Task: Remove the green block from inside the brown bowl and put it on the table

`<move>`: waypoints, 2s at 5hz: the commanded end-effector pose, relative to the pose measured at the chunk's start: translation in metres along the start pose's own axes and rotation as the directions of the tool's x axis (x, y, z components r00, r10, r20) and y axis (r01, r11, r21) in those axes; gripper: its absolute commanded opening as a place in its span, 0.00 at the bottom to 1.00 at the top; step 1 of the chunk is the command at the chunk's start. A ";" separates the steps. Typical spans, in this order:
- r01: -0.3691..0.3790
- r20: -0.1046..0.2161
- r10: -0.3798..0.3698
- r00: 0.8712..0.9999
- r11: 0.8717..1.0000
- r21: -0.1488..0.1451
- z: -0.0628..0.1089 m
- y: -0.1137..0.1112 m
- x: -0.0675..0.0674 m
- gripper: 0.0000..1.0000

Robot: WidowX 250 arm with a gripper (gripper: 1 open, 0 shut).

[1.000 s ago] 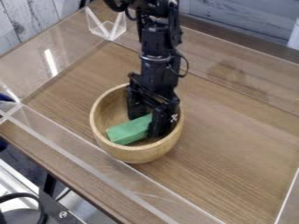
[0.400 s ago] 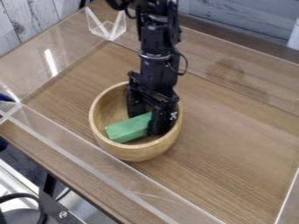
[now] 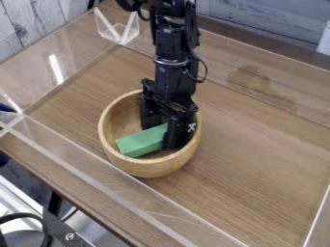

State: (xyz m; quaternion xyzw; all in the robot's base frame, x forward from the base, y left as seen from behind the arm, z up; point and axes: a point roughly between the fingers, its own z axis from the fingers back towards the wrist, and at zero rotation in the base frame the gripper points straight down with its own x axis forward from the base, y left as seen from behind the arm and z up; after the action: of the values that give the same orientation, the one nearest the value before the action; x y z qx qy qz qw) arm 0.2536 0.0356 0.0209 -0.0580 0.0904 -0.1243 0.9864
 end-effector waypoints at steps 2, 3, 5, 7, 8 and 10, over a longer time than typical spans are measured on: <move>-0.009 -0.042 0.009 0.999 1.000 -0.009 -0.010 0.004 -0.003 0.00; -0.007 -0.031 0.007 0.999 1.000 -0.008 -0.005 0.004 -0.003 0.00; -0.001 0.002 0.001 1.000 1.000 -0.027 0.001 -0.001 -0.003 0.00; 0.026 0.054 -0.023 0.998 0.998 -0.058 0.003 -0.012 -0.006 0.00; 0.048 0.083 -0.042 0.996 0.996 -0.069 0.004 -0.019 -0.009 1.00; 0.047 0.099 -0.038 0.994 0.994 -0.095 0.000 -0.019 -0.010 0.00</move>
State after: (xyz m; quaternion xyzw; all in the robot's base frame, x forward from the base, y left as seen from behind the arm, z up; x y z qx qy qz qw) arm 0.2401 0.0197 0.0247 -0.1136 0.0490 -0.1351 0.9831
